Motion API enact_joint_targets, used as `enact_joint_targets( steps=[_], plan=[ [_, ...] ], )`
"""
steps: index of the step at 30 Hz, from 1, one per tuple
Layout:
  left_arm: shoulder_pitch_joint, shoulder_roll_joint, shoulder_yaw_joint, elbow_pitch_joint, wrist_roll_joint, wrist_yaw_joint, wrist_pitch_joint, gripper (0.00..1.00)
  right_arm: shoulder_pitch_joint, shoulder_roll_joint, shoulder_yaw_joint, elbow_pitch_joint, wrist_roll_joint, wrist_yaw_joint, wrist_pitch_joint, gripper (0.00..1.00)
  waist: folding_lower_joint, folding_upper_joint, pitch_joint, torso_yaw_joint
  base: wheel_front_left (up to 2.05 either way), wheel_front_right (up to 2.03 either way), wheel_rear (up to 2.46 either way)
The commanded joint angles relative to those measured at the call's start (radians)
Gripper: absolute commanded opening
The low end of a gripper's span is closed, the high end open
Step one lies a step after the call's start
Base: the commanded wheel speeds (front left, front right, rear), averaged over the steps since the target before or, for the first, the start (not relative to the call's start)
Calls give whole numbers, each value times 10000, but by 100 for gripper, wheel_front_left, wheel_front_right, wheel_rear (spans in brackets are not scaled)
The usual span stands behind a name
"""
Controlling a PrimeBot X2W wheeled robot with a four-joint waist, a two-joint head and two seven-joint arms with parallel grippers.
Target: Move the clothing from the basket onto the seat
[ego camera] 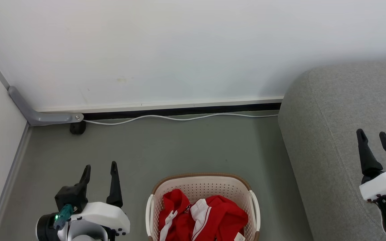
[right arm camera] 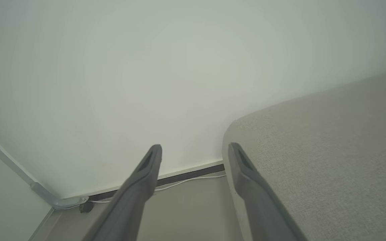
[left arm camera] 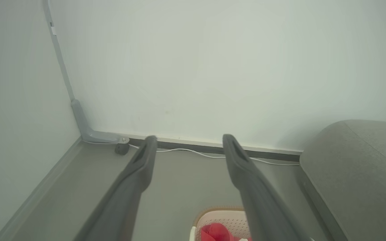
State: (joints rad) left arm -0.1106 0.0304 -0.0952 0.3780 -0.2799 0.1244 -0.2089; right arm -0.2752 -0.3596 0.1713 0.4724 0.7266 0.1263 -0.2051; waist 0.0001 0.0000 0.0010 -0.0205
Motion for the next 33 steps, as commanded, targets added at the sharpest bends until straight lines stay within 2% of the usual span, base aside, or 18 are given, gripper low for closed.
enact_joint_targets(
  steps=[1,8,13,24,33],
  plan=[
    [-622,162,157,-293,310,83,-186,100,-381,-350,171,-243,-253,43,-224,100,0,0,6,-1,0,0,0],
    [-811,184,-86,-370,932,255,-391,100,-422,-551,390,-547,-888,44,-429,100,0,0,9,-26,0,0,0],
    [-917,199,-168,-300,1449,363,-529,100,-539,-778,914,-632,-1219,44,-567,100,0,0,-14,-45,0,0,0],
    [-932,199,-257,331,886,436,-529,100,-747,-967,1714,-275,-971,44,-567,100,0,0,-29,-18,0,0,0],
    [-1052,199,-310,835,239,391,-529,100,-782,-996,1723,-307,-879,44,-567,100,0,0,-3,-20,0,0,0]
  ],
)
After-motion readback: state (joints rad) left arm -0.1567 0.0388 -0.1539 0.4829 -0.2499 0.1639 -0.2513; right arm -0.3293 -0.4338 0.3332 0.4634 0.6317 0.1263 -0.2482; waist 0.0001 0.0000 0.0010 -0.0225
